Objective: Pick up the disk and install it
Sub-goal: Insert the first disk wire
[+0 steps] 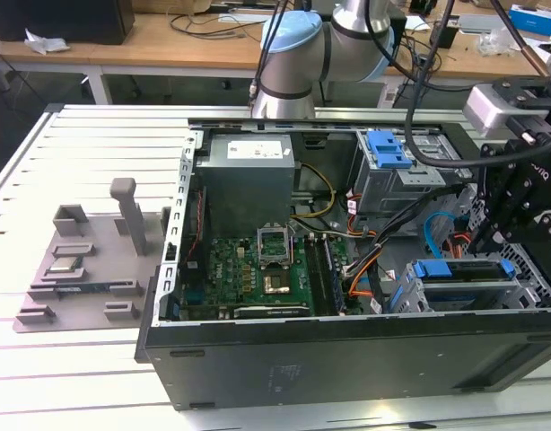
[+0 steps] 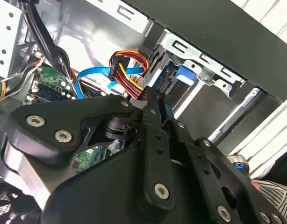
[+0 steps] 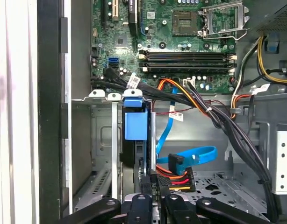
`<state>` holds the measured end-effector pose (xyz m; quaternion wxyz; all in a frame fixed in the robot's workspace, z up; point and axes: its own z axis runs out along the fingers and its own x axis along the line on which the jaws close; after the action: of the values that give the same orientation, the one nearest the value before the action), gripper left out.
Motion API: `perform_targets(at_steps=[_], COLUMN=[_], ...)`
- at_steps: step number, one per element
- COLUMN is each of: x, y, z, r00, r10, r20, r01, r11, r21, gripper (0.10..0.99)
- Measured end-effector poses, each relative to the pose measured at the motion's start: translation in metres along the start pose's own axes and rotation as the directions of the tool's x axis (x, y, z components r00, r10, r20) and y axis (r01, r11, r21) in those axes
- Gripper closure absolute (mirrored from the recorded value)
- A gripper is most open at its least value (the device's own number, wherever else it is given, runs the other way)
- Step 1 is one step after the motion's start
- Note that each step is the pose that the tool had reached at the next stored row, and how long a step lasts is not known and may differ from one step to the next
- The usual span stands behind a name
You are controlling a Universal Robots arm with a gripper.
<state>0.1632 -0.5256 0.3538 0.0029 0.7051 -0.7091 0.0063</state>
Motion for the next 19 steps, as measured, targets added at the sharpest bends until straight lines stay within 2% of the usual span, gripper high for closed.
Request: perform_targets(at_steps=[4,9,19], x=[0.0023,0.0062,0.0085], y=[-0.0018,-0.0074,-0.0088], z=[0.0020,0.0065,0.0126], r00=[1.0000,1.0000,1.0000], r10=[0.000,0.000,0.007], r20=[-0.0002,-0.0002,-0.0003], r01=[0.000,0.000,-0.007], r11=[1.0000,1.0000,1.0000], r21=[0.000,-0.001,-0.001], gripper=[0.918,0.918,0.918])
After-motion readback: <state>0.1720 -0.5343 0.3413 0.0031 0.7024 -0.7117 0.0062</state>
